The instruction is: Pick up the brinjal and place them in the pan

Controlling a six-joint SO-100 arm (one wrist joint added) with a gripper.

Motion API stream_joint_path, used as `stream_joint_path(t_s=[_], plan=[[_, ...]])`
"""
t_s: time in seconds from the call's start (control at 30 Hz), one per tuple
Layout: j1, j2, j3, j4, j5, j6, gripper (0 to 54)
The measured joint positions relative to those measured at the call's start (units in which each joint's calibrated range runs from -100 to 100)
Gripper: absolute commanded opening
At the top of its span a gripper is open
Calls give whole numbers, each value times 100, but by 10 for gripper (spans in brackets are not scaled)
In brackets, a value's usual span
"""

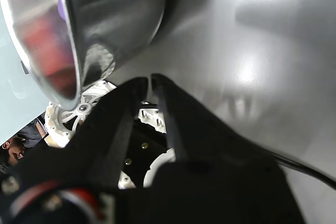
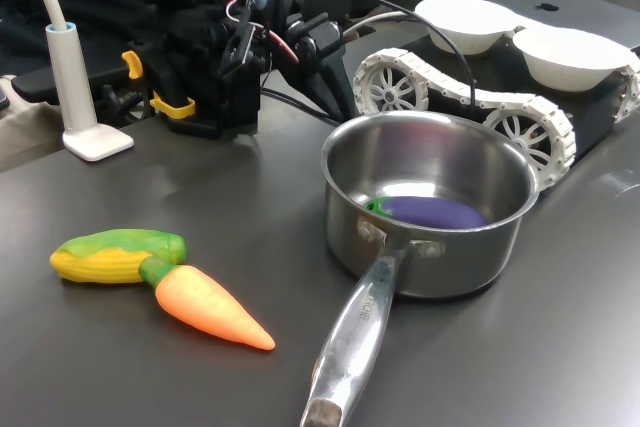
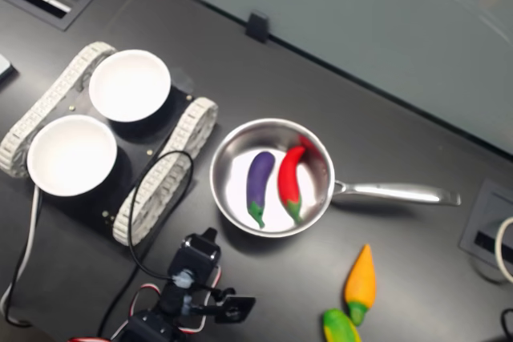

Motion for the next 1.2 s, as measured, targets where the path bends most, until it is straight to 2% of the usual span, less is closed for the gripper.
stream_joint_path(t_s=[0.87,1.2], plan=[[0,0,787,-9,29,0,2],[0,0,796,-9,93,0,2]])
